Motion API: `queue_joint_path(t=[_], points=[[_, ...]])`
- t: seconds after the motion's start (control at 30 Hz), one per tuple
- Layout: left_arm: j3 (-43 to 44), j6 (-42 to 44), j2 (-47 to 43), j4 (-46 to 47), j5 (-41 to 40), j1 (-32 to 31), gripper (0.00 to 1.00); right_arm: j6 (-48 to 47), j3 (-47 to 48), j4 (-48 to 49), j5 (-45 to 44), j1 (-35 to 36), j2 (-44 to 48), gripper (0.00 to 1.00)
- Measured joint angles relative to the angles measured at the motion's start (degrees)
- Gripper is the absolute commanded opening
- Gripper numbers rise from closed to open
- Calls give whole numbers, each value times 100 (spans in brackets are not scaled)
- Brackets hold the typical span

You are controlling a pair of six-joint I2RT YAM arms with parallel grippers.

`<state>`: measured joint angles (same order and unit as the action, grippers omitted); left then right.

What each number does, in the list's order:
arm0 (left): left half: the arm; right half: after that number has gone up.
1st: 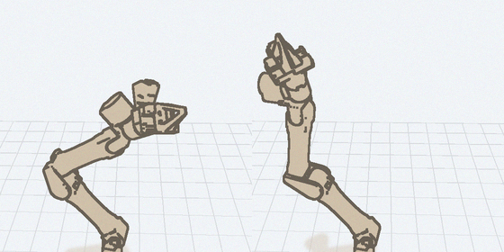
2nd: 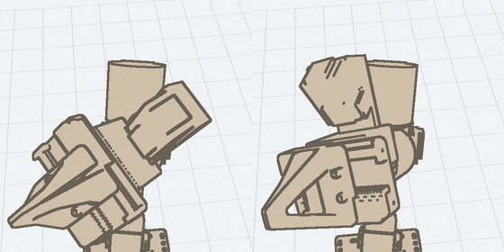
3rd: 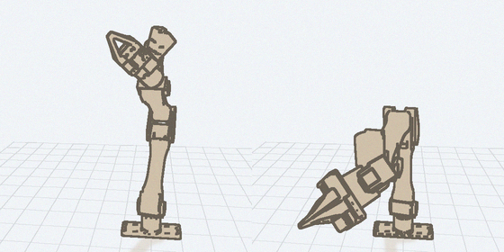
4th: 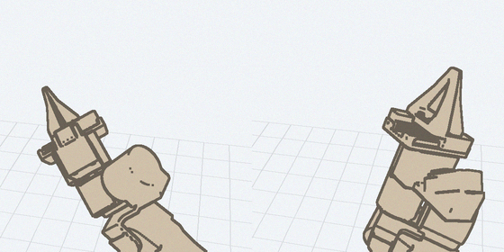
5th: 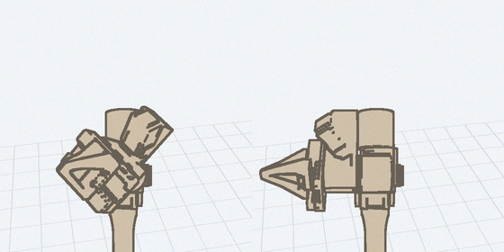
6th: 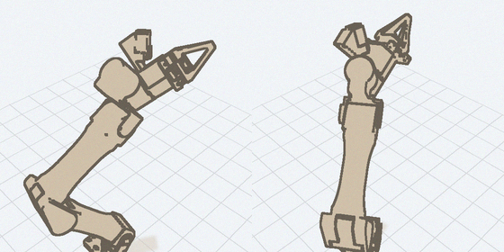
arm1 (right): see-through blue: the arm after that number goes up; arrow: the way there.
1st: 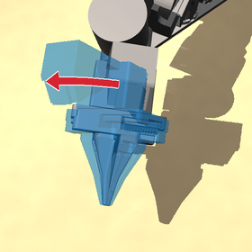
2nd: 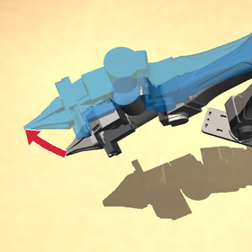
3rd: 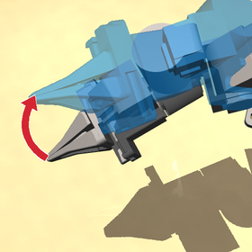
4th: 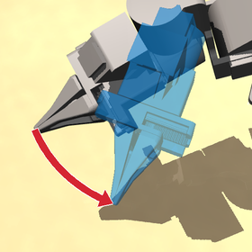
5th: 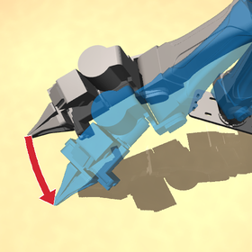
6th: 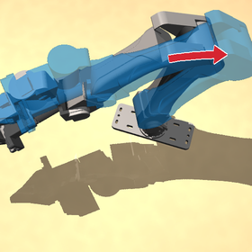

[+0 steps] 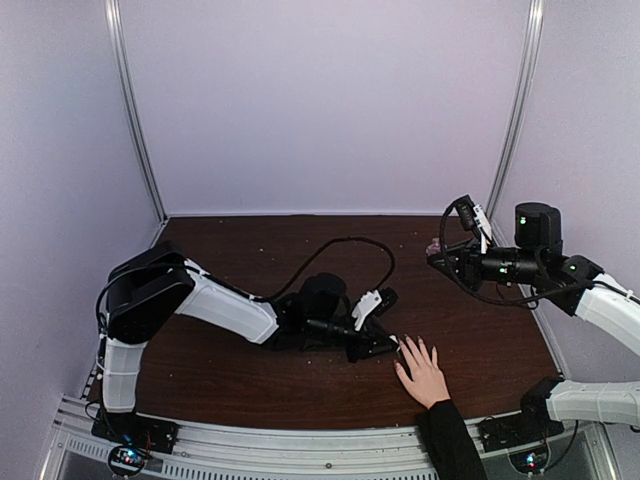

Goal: Paint the nails
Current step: Paint the nail with the hand.

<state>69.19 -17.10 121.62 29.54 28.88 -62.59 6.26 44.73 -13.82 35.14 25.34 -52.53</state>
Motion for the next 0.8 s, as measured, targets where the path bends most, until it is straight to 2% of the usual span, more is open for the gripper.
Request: queue_joint_path(t=[0.8], points=[[149, 0, 199, -269, 85, -22, 0, 0, -2, 0, 0, 0, 0, 0]])
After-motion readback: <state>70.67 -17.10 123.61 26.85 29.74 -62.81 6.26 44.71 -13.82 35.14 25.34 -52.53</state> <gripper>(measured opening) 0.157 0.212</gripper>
